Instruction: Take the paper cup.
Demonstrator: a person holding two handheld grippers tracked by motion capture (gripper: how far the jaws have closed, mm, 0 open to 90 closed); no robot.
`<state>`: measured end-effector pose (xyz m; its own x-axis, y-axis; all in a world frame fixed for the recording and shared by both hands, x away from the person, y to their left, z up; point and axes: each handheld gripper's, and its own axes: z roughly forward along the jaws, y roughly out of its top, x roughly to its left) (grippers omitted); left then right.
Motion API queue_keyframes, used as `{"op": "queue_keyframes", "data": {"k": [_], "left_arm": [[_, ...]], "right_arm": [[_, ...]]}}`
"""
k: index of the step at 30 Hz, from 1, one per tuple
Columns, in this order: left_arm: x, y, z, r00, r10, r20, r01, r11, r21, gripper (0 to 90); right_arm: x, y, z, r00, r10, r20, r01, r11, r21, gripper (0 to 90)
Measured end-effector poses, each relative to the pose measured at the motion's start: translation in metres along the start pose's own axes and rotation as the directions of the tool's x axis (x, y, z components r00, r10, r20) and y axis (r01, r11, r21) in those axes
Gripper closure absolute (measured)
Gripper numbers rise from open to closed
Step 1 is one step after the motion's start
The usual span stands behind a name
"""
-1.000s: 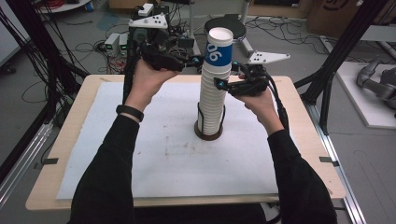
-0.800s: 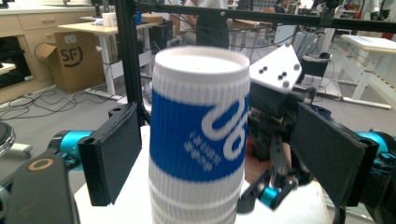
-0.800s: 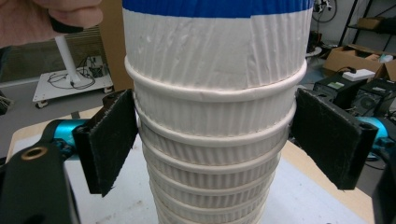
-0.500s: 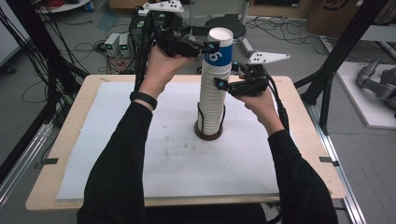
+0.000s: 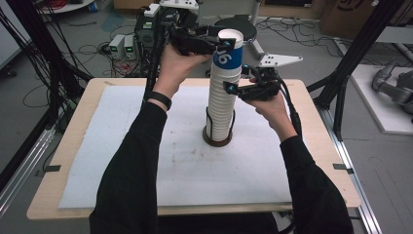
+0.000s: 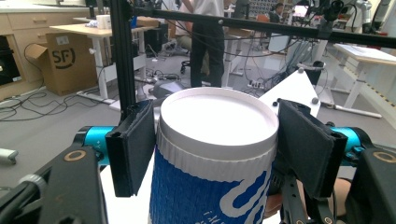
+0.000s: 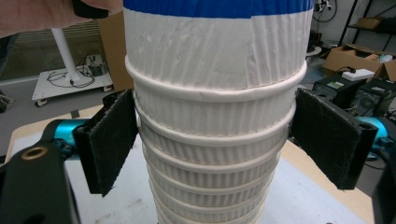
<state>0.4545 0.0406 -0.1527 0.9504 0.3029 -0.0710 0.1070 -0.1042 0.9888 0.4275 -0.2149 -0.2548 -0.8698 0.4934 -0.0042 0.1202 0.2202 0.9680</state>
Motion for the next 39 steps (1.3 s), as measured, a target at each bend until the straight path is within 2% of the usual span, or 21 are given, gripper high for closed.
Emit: {"op": "queue_keyframes", "data": {"k": [10, 18, 27, 31, 39], "left_arm": [[0.0, 0.001, 0.0, 1.0, 0.002, 0.002, -0.002, 1.0, 0.0, 30.1], [-0.002, 0.008, -0.006, 0.9998, 0.017, -0.007, -0.017, 0.9988, -0.046, 30.6], [-0.009, 0.028, -0.015, 0.9987, 0.047, -0.022, -0.049, 0.9948, -0.089, 30.8], [-0.013, 0.037, -0.021, 0.9983, 0.054, -0.019, -0.056, 0.9906, -0.125, 30.8], [-0.021, 0.049, -0.032, 0.9967, 0.077, -0.026, -0.08, 0.9857, -0.148, 30.8]], "right_arm": [[0.0, 0.0, 0.0, 1.0, 0.002, 0.0, -0.002, 1.0, 0.001, 15.6], [0.001, 0.0, 0.0, 1.0, 0.0, -0.001, 0.0, 1.0, 0.003, 15.7], [0.001, 0.0, 0.0, 1.0, -0.002, 0.002, 0.002, 1.0, 0.002, 15.7], [0.001, 0.0, 0.0, 1.0, -0.003, 0.002, 0.003, 1.0, 0.004, 15.6], [0.001, 0.0, 0.0, 1.0, -0.001, 0.005, 0.001, 1.0, 0.003, 15.7]]}}
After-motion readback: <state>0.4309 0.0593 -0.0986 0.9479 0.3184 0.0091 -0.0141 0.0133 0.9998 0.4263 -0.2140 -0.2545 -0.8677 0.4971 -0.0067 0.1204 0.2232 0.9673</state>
